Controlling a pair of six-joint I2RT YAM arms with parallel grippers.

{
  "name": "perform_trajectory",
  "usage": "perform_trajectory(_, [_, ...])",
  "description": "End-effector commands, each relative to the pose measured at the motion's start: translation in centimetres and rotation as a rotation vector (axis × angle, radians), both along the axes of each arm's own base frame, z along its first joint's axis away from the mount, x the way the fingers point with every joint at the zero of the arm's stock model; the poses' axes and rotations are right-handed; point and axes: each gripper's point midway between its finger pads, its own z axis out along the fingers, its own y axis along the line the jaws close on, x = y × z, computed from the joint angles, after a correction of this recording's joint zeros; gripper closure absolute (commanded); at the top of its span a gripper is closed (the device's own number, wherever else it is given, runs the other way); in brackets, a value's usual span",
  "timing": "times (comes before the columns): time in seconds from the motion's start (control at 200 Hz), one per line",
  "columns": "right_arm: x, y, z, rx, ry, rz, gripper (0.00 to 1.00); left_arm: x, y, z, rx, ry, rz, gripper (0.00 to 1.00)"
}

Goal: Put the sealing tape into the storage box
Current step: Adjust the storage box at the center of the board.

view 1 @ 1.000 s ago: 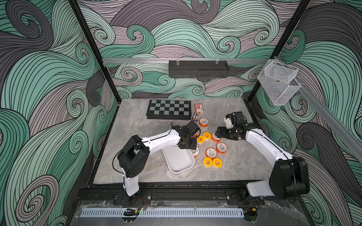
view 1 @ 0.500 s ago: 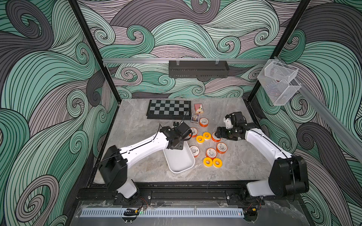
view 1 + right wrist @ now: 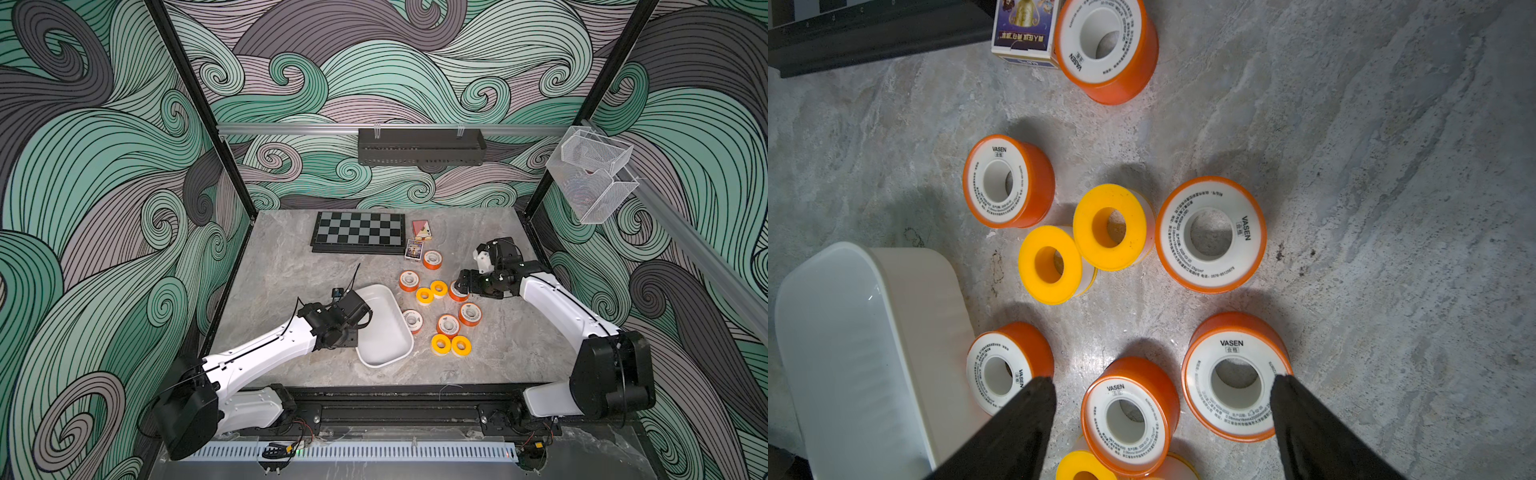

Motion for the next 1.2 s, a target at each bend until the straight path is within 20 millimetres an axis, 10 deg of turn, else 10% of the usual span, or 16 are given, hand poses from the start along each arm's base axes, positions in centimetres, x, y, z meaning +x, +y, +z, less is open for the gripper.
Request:
perform_trajectory(0.0, [0.1,0.4,0.7,0.012,-0.013,0.016,0.15,0.9,-1.9,0.0,-0.066,0.007,-0.008,0.42])
perform_trajectory(0.235, [0.1,0.4,0.7,0.012,-0.016,0.015,0.15,1.3,-2.6,-2.7,-0.058,0.091,-0.005,0.45])
perform_trajectory(0.48, [0.1,0.6,0.6,0.023,-0.01,0.018,0.17,4.1,-1.5,-4.0,-0.029,0.113,0.01,0.83])
perform_trajectory(0.956, [0.2,0.6,-0.6,0.02,0.028,0.019,0.17,7.1,-2.4,-3.4,-0.004,0.128,-0.031,0.86])
perform_trajectory(1.196, [0.4,0.5,-1.1,0.005,0.045,0.018,0.21,6.9,-1.8,-0.8,-0.016,0.091,-0.024,0.69])
